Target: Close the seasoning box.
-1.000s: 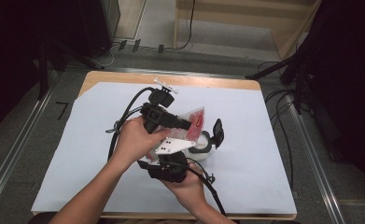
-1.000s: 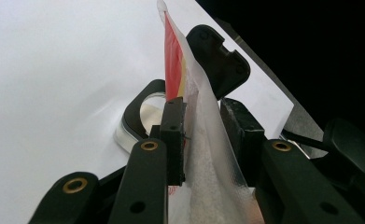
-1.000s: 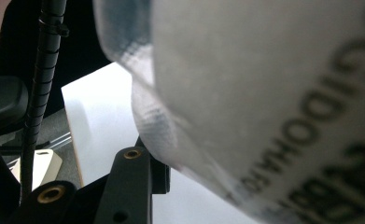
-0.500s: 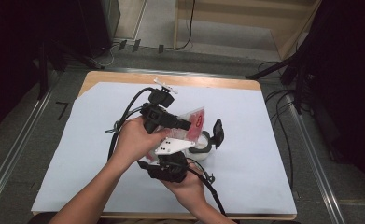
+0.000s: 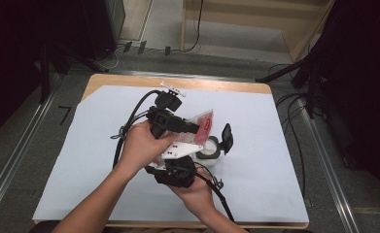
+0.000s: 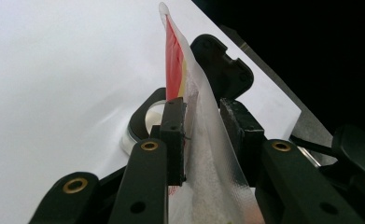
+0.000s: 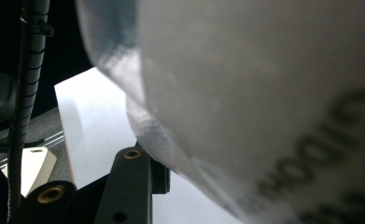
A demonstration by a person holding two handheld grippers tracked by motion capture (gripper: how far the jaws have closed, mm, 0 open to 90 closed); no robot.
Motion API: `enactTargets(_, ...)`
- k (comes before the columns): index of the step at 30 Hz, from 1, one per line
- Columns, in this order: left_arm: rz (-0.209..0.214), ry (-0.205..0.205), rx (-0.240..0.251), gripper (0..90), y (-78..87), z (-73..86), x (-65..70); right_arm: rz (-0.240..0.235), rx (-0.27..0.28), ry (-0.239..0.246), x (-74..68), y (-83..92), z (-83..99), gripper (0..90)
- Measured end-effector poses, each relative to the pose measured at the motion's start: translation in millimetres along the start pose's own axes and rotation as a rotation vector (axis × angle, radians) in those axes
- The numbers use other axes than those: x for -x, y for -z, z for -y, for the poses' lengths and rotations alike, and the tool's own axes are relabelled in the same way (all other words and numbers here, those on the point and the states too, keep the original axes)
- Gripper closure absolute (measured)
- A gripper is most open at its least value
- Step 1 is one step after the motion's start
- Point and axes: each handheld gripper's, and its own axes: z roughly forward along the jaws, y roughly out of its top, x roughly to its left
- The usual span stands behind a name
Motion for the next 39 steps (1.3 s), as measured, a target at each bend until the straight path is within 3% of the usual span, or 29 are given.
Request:
enactTargets(19, 0.019, 0.023, -0.012, 72.0, 0.3, 0.0, -5.3, 0.0, -0.002, -0.001, 0.5, -1.8, 0.7, 64.4)
enactTargets(26, 0.028, 0.043, 0.002, 72.0, 4.2, -2.0, -10.6, -0.033, 0.002, -0.028, 1.9, -1.3, -3.5, 64.4)
enactTargets(34, 0.041, 0.039, 0.034, 71.6, 7.0, -2.0, -8.5, -0.034, 0.011, -0.028, 0.5, 1.1, -6.0, 64.3)
enactTargets(39, 0.027, 0.027, 0.018, 71.3, 6.0, -1.8, -7.6, -0.032, 0.011, -0.026, 2.0, 0.6, -3.9, 64.4)
